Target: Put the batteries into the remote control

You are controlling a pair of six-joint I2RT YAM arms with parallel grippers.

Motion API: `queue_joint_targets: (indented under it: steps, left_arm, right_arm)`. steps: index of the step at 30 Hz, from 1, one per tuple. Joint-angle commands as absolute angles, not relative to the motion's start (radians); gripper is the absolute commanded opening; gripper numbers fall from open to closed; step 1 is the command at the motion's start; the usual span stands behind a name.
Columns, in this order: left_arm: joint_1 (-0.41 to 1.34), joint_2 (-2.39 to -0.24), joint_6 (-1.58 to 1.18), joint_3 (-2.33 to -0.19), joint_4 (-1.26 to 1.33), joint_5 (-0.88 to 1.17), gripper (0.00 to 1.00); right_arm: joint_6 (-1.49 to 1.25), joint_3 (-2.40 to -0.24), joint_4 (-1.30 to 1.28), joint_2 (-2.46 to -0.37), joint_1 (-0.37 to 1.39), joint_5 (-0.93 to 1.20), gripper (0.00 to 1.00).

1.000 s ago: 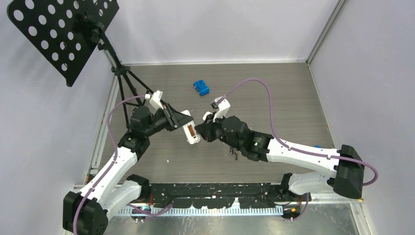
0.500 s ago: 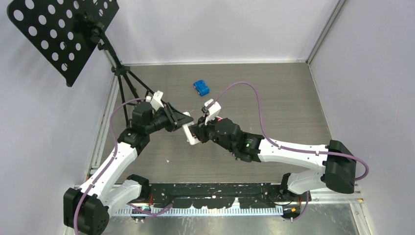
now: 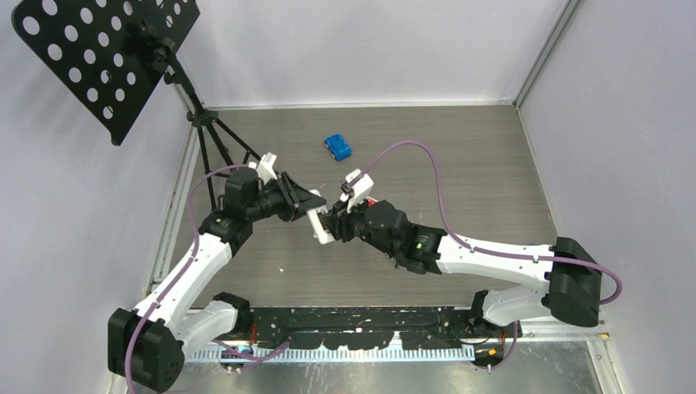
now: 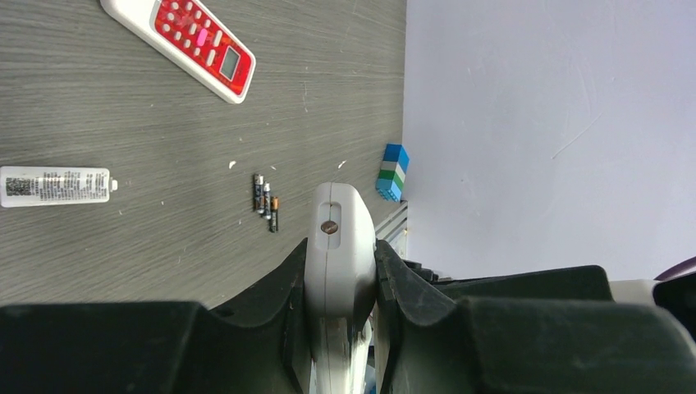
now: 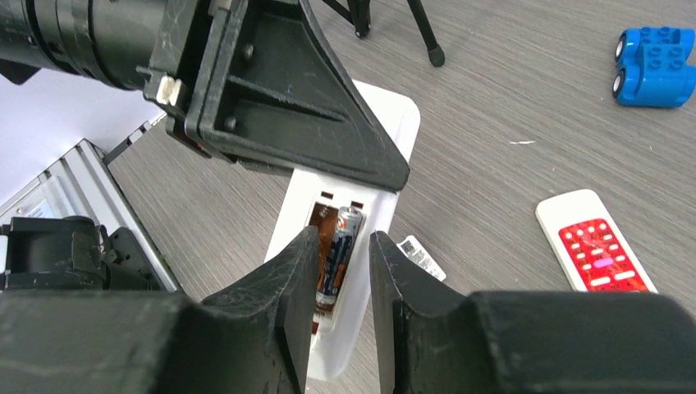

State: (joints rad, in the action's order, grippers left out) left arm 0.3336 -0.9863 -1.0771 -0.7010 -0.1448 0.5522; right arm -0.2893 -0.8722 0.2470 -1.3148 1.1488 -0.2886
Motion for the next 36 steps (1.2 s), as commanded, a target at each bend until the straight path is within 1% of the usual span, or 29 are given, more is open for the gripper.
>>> queue_joint_targets:
  steps: [1,3,9,11,15,17,22,26,31,36]
  left_arm:
    - [0.334,-0.981,-1.085,-0.759,-0.11,0.584,0.0]
    - [0.334,-0.985,-1.073,-0.759,-0.117,0.574,0.0]
    - [0.334,-1.005,-1.039,-0.747,-0.109,0.545,0.0]
    - [0.334,-1.015,-1.04,-0.741,-0.085,0.534,0.0]
    - [0.334,-1.037,-1.046,-0.748,-0.012,0.514,0.0]
    - [0.334,-1.042,-1.049,-0.749,0.03,0.497,0.0]
    - [0.334,-1.055,-1.125,-0.742,0.097,0.451,0.0]
    - [0.334,-1.052,-1.178,-0.718,0.187,0.422,0.0]
    - [0.334,-1.043,-1.189,-0.703,0.249,0.397,0.0]
    - [0.334,-1.041,-1.195,-0.691,0.283,0.398,0.0]
  right_arm:
    - [-0.324,-0.868,0.216,-1.249,1.153,-0.279,0.37]
    - [-0.346,-0.872,0.217,-1.233,1.154,-0.264,0.41]
    - [-0.464,-0.899,0.206,-1.17,1.152,-0.237,0.72]
    - [-0.529,-0.902,0.19,-1.149,1.15,-0.266,0.8]
    - [-0.734,-0.922,0.086,-1.111,1.113,-0.349,0.82]
    - [-0.882,-0.929,0.012,-1.094,1.084,-0.394,0.86]
    - [-1.189,-0.9,0.01,-1.107,1.021,-0.332,0.88]
    - [-1.408,-0.813,0.117,-1.109,0.959,-0.258,0.89]
    - [-1.487,-0.813,0.174,-1.147,0.945,-0.222,0.89]
    - [-1.559,-0.794,0.29,-1.204,0.945,-0.194,0.89]
